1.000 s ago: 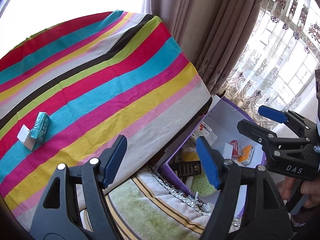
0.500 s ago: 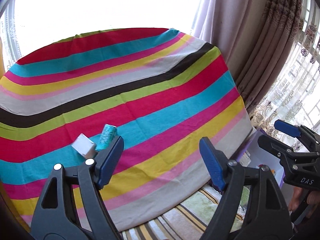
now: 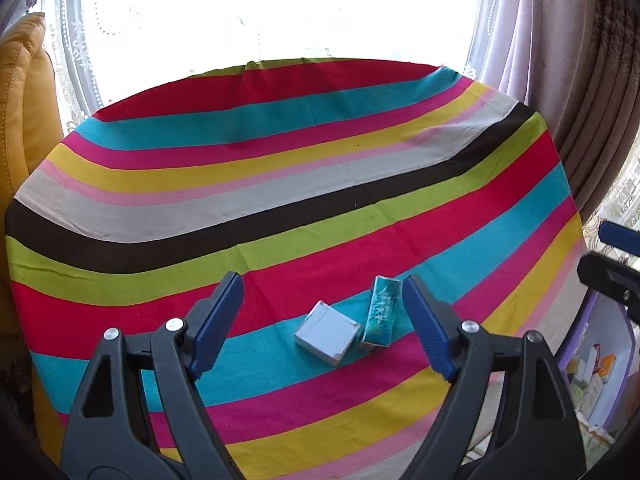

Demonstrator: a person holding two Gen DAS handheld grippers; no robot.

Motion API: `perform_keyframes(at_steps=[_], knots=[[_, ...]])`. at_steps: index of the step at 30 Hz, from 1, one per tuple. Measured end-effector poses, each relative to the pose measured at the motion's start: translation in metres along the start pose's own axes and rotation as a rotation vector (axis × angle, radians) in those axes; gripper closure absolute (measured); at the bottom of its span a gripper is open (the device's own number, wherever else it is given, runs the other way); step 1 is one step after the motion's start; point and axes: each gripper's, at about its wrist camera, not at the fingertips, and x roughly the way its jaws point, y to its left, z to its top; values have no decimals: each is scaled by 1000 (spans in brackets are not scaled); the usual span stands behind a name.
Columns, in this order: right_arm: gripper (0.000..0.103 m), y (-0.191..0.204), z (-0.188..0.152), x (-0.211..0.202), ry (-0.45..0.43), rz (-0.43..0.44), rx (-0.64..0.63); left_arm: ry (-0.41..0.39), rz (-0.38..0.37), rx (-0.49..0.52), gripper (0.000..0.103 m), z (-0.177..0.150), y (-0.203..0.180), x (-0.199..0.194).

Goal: Organize objects
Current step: 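Grasp the small white square box with the left tool, then grasp the teal tissue pack with right tool while left tool holds white box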

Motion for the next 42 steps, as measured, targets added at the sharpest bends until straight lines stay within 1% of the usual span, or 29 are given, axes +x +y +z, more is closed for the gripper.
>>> perform_keyframes(at_steps=[3,5,7,10,11,12,14,17,18,19,23,27,29,31,32,34,37,38,39,40,42], knots=[[16,9,4,21,27,11,3,58,16,68,19,-16,7,19],[16,14,5,34,37,16,4,95,-14,109,19,-26,8,31],[16,18,4,51,57,13,6,110,-3,148,20,-33,8,41],[16,24,1,74,98,12,-4,153,-44,202,21,-40,7,58],[16,25,0,81,114,13,-8,159,-30,214,21,-40,7,62],[16,24,1,87,118,8,-4,161,-33,217,22,-41,7,67],[16,24,0,97,128,1,5,175,-73,215,24,-41,7,74],[16,28,-4,111,157,6,2,173,-105,233,30,-41,4,84],[16,30,-5,115,164,11,-2,175,-115,227,40,-40,4,88],[16,32,-6,119,171,13,-6,183,-129,221,54,-40,4,91],[16,43,-10,131,200,25,-26,170,-121,201,54,-40,10,91],[16,56,-14,138,218,46,-46,152,-71,65,54,-34,33,87],[16,66,-16,141,227,62,-69,144,-30,23,54,-34,44,84],[16,77,-17,144,227,47,-96,139,15,-15,54,-35,53,83],[16,80,-17,146,226,34,-102,138,22,-37,54,-35,58,83],[17,84,-15,152,225,21,-96,136,31,-71,54,-37,66,82],[17,91,-14,165,240,-11,-108,143,31,-96,54,-39,70,83],[20,94,-16,168,246,-15,-113,147,29,-106,54,-39,70,83],[28,96,-17,172,253,-18,-121,150,27,-112,54,-40,70,83],[33,98,-19,175,263,-22,-130,152,26,-113,54,-41,69,82],[55,97,-24,178,280,-14,-136,157,31,-125,54,-43,68,79]])
